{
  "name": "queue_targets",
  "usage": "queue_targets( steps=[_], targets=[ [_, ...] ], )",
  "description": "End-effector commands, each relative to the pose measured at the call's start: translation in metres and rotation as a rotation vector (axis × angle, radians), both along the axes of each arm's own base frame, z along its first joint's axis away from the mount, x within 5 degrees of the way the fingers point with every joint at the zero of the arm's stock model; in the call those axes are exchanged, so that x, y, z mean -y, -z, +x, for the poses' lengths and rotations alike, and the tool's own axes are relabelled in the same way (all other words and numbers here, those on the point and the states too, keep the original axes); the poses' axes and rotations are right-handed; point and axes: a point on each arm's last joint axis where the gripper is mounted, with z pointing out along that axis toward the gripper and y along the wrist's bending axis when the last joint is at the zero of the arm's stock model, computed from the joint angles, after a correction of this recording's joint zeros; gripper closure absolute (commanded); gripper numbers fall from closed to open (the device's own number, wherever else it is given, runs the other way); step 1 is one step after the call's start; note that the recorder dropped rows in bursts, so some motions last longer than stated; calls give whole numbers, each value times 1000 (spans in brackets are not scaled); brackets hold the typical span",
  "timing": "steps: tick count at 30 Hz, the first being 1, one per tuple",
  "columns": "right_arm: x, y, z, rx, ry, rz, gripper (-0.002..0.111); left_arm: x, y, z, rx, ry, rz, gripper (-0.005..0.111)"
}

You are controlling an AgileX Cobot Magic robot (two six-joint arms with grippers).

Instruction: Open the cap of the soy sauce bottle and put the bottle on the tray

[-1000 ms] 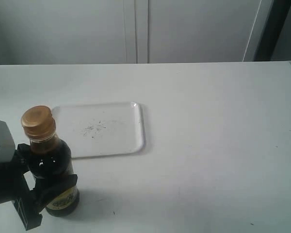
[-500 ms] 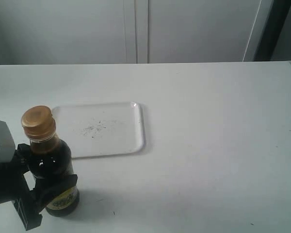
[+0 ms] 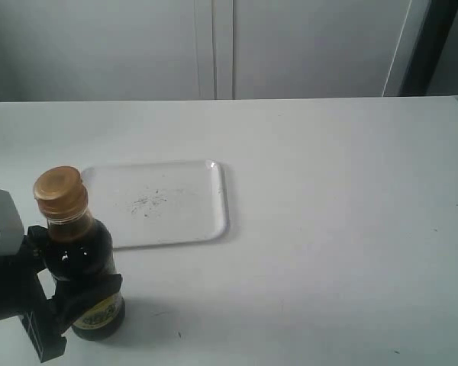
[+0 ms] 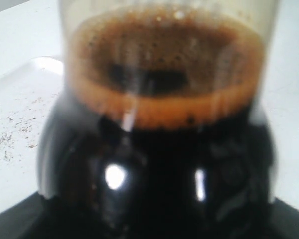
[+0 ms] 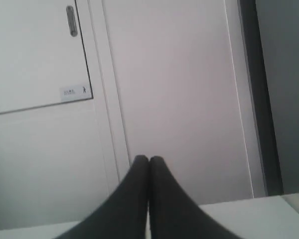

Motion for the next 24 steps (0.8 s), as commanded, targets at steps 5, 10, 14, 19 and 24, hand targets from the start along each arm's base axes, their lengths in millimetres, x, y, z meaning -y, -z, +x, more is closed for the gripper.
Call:
queue_targets(
  steps=[5, 10, 14, 19, 24],
  targets=[
    [0, -48, 5, 54, 0, 0, 108, 1, 2, -1, 3, 15, 15, 107],
    [-1, -85, 21, 89, 5, 4, 108, 1, 2, -1, 3, 15, 15, 107],
    [-5, -113, 44, 76, 3, -46, 108, 1, 2, -1, 3, 15, 15, 107],
    [-18, -127, 75, 64, -104, -78, 108, 1, 2, -1, 3, 15, 15, 107],
    [-40, -111, 105, -4, -318, -88, 108, 1, 2, -1, 3, 15, 15, 107]
  ],
)
